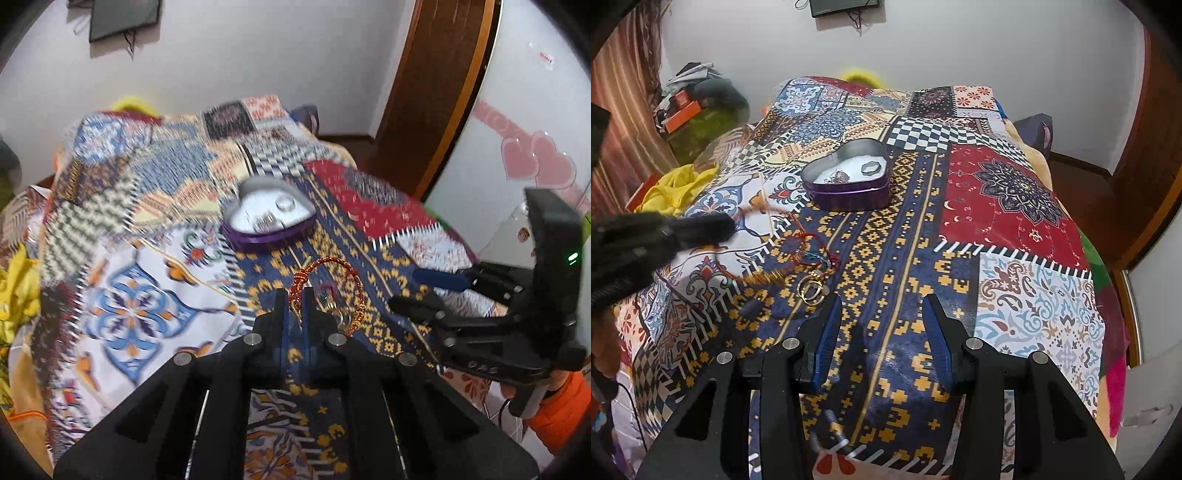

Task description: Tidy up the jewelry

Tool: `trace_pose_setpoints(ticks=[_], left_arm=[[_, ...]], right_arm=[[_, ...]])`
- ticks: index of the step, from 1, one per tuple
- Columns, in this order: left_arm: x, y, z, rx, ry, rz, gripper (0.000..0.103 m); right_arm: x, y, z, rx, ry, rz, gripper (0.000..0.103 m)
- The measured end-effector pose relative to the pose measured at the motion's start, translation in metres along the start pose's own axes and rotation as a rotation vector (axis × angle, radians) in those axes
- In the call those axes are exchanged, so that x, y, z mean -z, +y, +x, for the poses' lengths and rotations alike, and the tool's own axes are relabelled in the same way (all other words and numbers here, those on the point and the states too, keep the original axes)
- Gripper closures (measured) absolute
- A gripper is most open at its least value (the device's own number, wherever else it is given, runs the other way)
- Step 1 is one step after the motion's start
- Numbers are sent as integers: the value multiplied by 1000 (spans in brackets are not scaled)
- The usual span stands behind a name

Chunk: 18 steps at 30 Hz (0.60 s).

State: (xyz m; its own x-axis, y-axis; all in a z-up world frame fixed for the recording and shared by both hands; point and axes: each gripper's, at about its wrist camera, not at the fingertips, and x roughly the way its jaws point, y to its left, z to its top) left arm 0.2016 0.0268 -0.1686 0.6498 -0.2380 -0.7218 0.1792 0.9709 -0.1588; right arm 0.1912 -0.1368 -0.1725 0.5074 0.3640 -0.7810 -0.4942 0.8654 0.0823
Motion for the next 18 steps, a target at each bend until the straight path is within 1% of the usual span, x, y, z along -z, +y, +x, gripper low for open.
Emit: trace_pose_setpoints(ticks=[3,7,10,14,18], left_arm=[[-1,10,-14,-35,-39,-6,98],[2,25,-21,-100,-53,-12,98],[7,38,-19,-121,-44,-34,98],[12,52,-14,-141,-37,-56,98],[17,59,-8,-141,-26,-66,98]], right_arm=[[-3,5,2,-4,-3,-8,62],[-12,12,10,-18,-6,-23,62],[-19,17,20,-32,11,-39,62],[-28,26,43,-62,65,-75,62],[-33,36,58,-51,100,-144,62]])
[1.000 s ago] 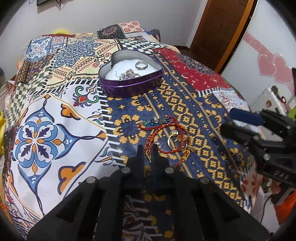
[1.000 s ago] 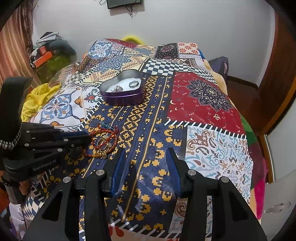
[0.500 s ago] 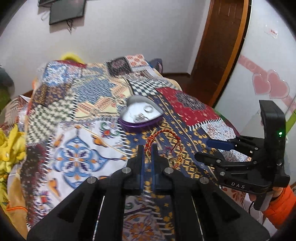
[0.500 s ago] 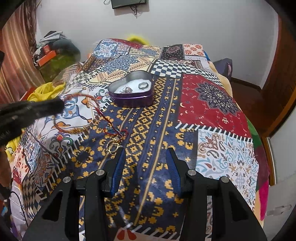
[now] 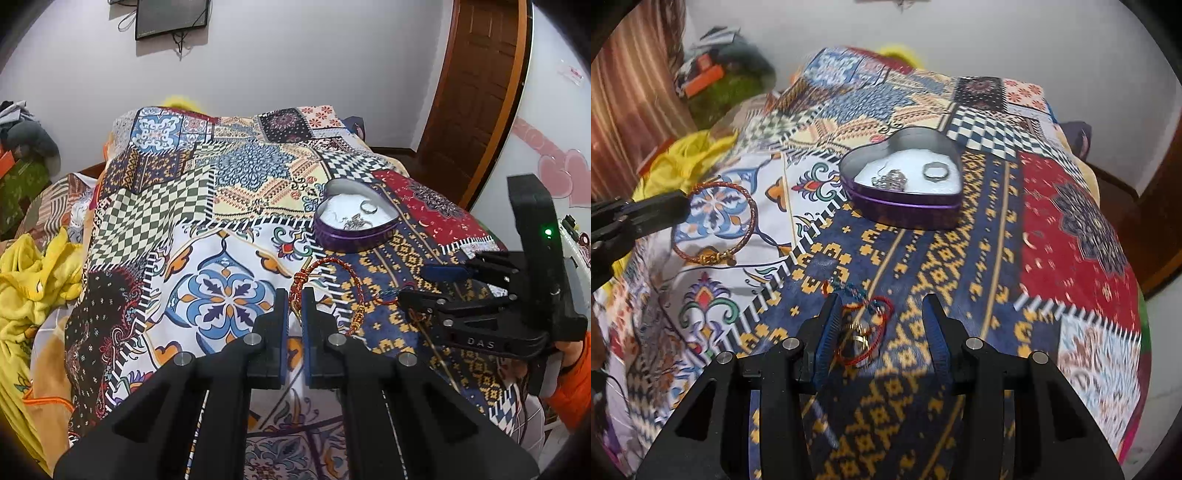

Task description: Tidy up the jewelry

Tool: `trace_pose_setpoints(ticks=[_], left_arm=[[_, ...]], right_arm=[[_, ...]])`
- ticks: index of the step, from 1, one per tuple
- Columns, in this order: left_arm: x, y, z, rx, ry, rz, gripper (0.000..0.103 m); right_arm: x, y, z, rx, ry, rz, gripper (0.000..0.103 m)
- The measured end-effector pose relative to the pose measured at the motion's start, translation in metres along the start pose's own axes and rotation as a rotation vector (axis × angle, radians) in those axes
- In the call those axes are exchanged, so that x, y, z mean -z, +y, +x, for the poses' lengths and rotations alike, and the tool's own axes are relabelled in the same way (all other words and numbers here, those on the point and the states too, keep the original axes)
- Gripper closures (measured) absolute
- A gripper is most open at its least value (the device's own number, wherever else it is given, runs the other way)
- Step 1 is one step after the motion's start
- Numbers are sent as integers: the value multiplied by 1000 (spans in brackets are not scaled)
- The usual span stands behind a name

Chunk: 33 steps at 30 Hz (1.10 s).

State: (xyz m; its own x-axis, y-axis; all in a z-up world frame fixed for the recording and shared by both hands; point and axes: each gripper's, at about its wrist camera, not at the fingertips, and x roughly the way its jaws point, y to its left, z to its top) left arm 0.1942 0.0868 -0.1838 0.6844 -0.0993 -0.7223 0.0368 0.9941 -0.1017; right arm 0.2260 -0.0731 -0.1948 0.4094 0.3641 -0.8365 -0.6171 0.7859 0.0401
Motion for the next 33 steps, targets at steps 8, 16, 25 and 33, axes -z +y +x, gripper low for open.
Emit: trace_pose_setpoints(ticks=[8,16,25,33], left_arm=[[6,6,15,18,31,-29,98],[8,2,17,21,42,-26,98],[2,-3,5,27,19,-22,98],[-9,-12,-9,36,-16,-21,98]], right_arm=[[-7,8,13,15,27,-110,62],[-10,3,14,-82,24,-80,96],[-12,-11,-21,-28,-79,-11,96],[-18,-21,-62,22,-179,-10,97]])
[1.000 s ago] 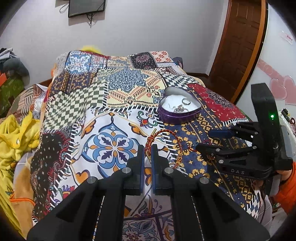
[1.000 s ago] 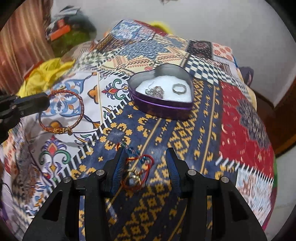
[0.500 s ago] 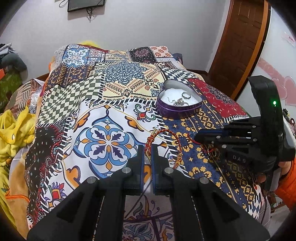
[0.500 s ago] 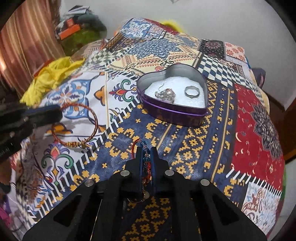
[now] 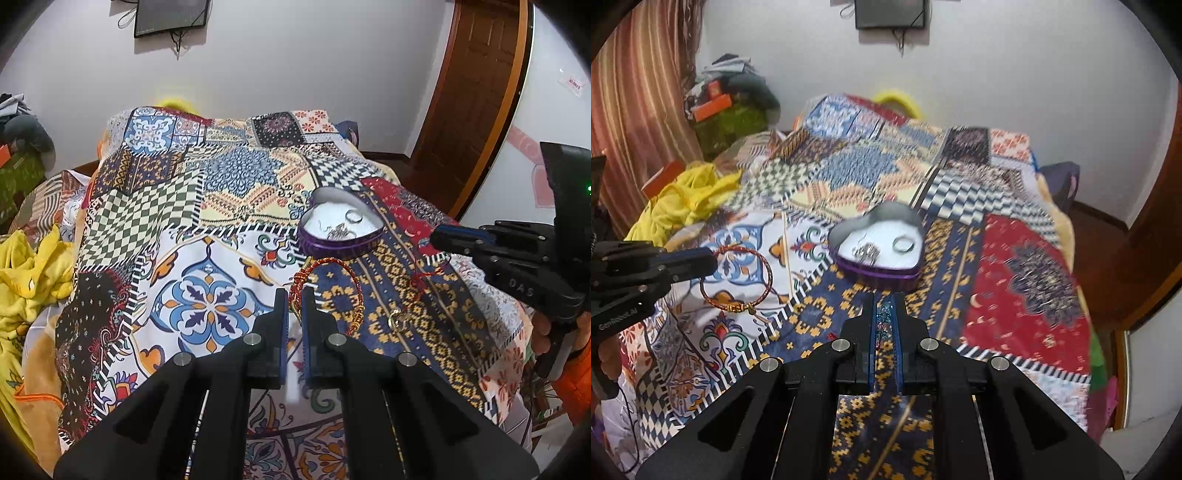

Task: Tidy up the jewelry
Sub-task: 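Carry the red bracelet and beaded strand in both tools over the tin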

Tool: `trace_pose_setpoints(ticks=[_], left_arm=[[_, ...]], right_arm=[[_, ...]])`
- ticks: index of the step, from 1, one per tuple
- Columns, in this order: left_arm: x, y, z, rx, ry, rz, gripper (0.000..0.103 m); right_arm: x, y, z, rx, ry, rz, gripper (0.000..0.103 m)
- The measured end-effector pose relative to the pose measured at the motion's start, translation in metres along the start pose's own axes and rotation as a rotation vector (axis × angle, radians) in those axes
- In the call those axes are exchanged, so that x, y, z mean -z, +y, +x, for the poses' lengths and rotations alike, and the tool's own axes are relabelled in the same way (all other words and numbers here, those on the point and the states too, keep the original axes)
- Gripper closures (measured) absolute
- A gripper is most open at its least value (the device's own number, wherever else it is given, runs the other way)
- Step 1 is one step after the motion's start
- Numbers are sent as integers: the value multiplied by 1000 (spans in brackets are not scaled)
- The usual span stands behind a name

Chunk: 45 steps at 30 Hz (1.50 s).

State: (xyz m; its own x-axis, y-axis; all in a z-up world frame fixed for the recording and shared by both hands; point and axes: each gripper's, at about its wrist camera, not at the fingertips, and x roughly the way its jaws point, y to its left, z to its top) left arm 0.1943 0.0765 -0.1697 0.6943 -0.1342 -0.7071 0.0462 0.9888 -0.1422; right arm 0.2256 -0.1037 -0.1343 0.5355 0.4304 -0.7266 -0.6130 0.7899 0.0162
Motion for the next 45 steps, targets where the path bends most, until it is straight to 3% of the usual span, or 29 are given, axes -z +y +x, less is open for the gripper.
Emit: trace_pose_setpoints(ticks=[13,24,34,45], left_arm=[[-28,-10,-11,-20,-56,23,98],[-55,-11,2,-18,-84,20,98],[-74,-10,28,-31,-82,25,98],[-81,-2,73,-17,-26,-10,98]], right_arm=[[-23,-10,-38,31,-113,20,96],[-51,-16,-48,41,-190,38,96],[-72,-9,-28,17,-202,29,96],[-77,-12,12,-33,-145,62,96]])
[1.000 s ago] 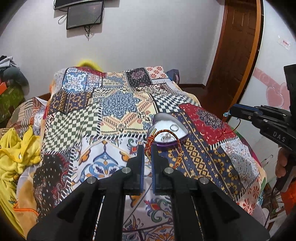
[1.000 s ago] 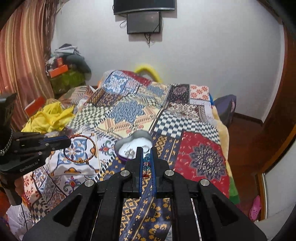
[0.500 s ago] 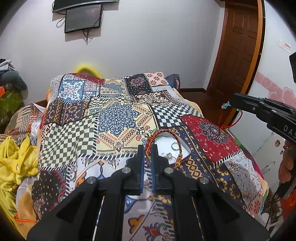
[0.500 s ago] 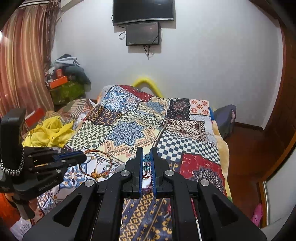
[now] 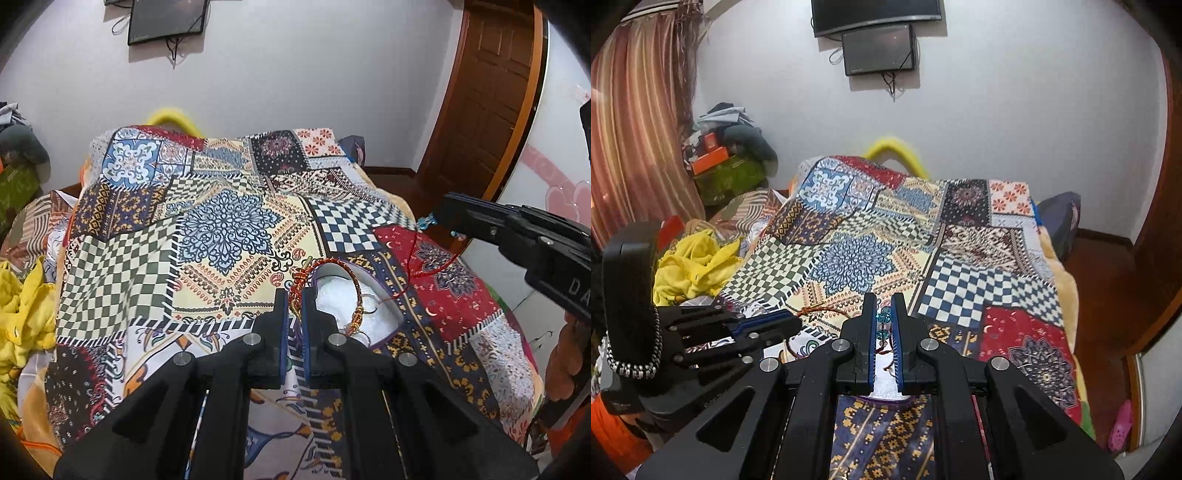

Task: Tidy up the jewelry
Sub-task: 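Carry the red bracelet and beaded strand in both tools over the tin, then open both tools to drop the bracelet and strand into the tin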

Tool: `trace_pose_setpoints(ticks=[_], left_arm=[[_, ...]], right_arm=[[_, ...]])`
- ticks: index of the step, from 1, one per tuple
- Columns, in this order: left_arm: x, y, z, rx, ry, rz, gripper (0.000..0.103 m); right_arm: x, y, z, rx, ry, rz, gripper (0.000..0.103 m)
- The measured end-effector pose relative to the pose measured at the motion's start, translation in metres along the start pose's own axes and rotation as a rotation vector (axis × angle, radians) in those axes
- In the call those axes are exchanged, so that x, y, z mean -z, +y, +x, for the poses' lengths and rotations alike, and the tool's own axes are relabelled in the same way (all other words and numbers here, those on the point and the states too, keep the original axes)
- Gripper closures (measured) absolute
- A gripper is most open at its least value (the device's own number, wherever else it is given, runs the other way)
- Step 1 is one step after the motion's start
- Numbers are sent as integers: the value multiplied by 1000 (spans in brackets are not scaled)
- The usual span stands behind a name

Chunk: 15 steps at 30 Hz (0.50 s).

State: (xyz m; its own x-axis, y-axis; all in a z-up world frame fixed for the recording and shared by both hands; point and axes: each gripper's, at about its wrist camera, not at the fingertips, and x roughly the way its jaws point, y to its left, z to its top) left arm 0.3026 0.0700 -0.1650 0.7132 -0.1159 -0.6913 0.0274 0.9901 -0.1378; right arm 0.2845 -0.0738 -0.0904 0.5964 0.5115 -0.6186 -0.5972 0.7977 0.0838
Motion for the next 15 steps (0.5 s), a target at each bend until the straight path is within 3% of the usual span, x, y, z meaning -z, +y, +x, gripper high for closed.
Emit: trace_pose_setpoints(ticks=[15], left_arm=[[10,-8,42,-7,83,31,98]], right_arm=[[25,-10,53,-27,154,30,96]])
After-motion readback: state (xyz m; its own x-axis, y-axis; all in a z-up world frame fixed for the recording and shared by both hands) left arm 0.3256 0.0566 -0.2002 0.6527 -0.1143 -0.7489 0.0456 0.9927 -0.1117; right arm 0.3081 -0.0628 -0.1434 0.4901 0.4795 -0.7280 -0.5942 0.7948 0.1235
